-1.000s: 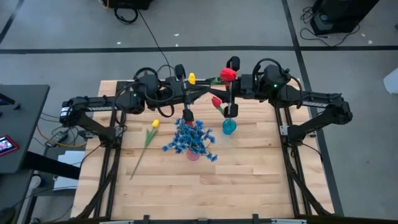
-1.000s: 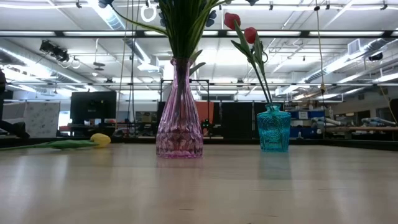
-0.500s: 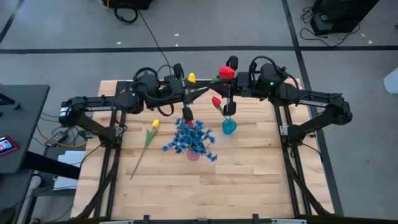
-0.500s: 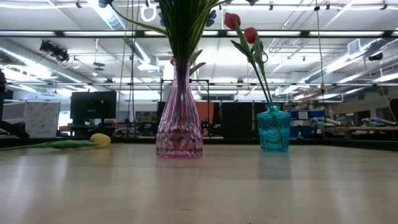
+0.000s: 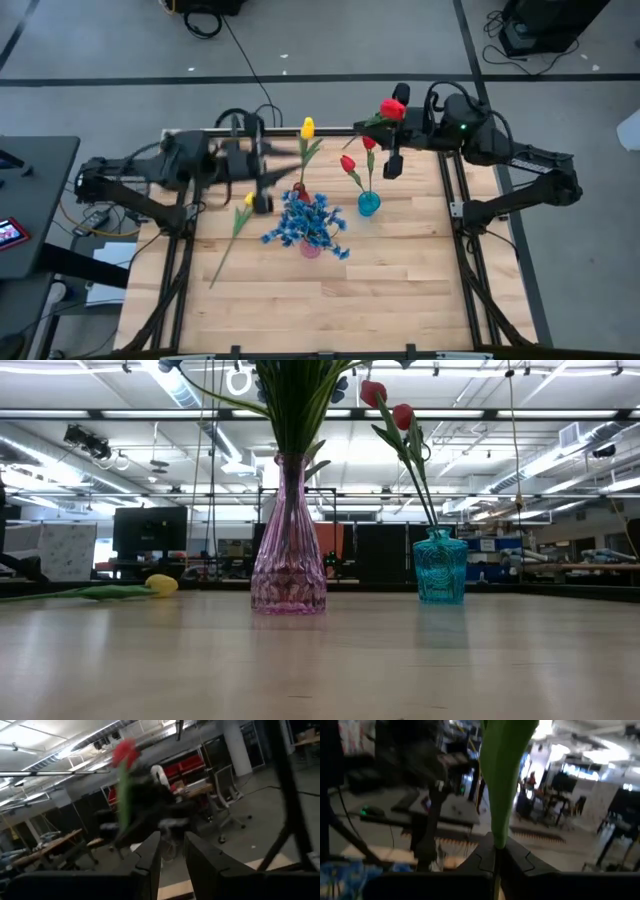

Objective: Sort flowers into vase by color
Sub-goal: Put the red tulip into the blue transparent vase

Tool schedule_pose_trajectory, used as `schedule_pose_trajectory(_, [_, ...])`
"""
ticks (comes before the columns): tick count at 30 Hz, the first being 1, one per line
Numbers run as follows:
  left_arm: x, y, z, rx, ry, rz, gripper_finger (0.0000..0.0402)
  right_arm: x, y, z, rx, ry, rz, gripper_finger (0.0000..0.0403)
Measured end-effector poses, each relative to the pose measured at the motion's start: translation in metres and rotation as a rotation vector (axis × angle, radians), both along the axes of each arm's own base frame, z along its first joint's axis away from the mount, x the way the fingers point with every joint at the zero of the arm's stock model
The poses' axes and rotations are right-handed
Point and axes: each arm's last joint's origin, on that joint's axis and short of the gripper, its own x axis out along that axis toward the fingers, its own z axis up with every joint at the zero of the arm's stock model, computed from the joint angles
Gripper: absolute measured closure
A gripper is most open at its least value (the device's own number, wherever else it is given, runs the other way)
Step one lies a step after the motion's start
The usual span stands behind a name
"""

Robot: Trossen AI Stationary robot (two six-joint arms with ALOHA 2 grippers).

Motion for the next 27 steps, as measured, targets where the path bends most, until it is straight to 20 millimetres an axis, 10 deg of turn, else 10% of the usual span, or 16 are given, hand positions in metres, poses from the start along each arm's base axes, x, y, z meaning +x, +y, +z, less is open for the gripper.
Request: schedule_pose_trajectory(27, [0.068, -0.225, -0.135, -0.220, 0.292, -0.285, 0.0310, -0.075, 0.027, 0.000, 0.252, 0.191, 0.216, 0.0378])
